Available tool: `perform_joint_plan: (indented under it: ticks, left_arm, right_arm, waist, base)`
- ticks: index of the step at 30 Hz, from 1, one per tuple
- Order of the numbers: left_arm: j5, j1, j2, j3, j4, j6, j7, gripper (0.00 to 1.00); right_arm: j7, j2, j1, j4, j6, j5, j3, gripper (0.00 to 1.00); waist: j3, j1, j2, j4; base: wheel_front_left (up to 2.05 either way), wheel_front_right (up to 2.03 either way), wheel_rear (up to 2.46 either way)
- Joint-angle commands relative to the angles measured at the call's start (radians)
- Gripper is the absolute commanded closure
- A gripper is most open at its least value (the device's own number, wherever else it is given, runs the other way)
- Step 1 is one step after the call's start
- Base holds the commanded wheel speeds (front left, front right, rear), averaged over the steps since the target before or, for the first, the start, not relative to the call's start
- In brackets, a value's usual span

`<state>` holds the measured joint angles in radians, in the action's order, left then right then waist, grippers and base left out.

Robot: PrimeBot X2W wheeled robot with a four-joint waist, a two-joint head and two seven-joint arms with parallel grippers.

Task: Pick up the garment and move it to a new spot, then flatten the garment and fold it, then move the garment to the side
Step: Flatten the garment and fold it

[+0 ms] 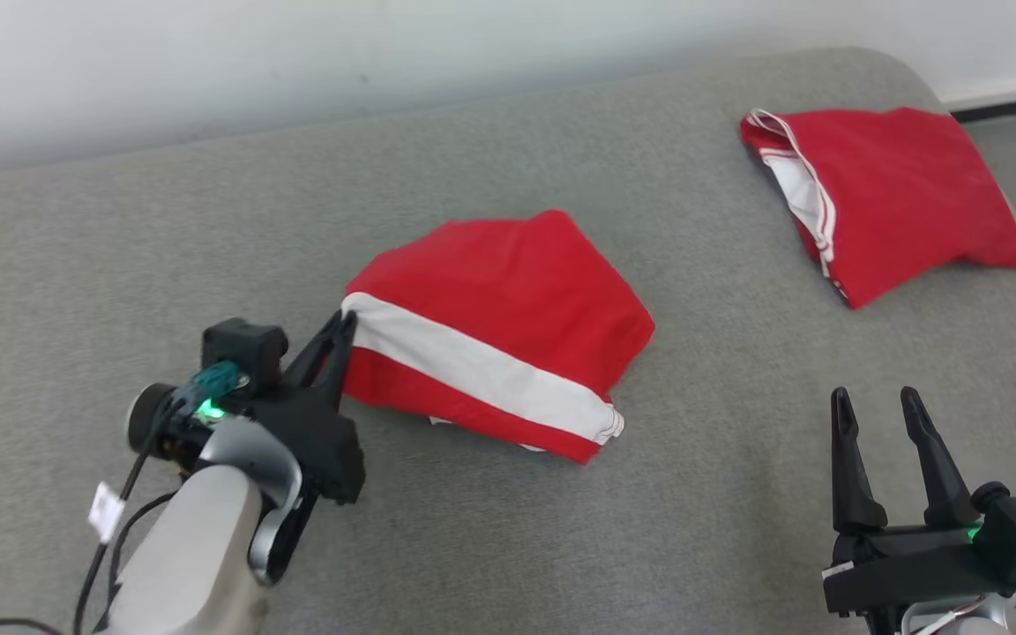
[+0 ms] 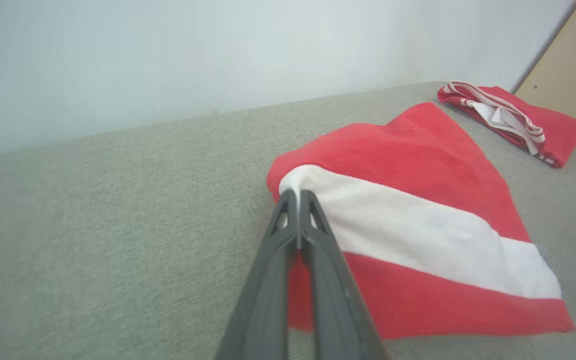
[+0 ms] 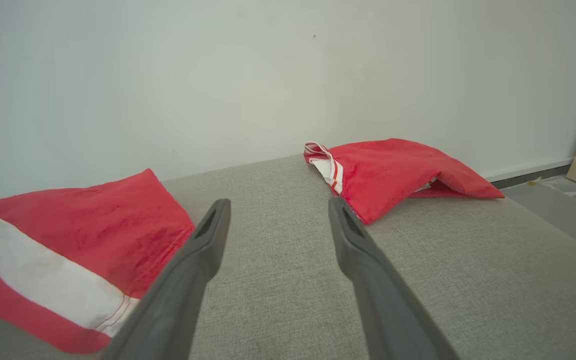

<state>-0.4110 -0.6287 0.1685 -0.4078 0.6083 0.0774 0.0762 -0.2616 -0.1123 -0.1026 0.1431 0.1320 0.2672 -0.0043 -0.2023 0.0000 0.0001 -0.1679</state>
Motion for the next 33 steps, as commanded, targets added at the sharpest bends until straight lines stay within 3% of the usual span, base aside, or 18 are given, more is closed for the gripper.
perform_joint_plan:
  ticks: [1,8,15,21,33]
  left_arm:
    - [0.004,0.032,0.015,0.006,-0.025,-0.012,0.012,1.00]
    - [0.021,0.203,0.109,0.047,-0.289,-0.117,-0.003,1.00]
    - [-0.014,0.393,0.129,0.064,-0.481,-0.190,-0.044,1.00]
    - [-0.004,0.447,0.097,0.008,-0.494,-0.182,-0.036,1.00]
    - [0.019,0.344,-0.048,-0.156,-0.276,-0.079,0.024,1.00]
  right_arm:
    - [-0.004,-0.003,0.013,-0.001,-0.003,-0.004,-0.002,0.00]
    - [-0.004,-0.006,0.043,-0.002,-0.003,-0.008,-0.005,0.00]
    - [-0.004,-0.002,0.039,0.002,-0.003,-0.009,0.006,0.00]
    - [-0.004,-0.010,0.027,0.010,-0.003,0.001,0.016,0.00]
    - [-0.004,-0.012,0.014,0.022,-0.003,0.010,0.017,0.00]
  waist:
    - [0.035,0.0000,-0.0001,0.042]
    - [0.070,0.0000,-0.0001,0.120]
    - [0.068,0.0000,-0.0001,0.145]
    - [0.066,0.0000,-0.0001,0.130]
    - [0.045,0.0000,-0.0001,0.073]
  base:
    - [0.00,0.00,0.00]
    - [0.00,0.00,0.00]
    - [0.00,0.00,0.00]
    - [0.00,0.00,0.00]
    - [0.00,0.00,0.00]
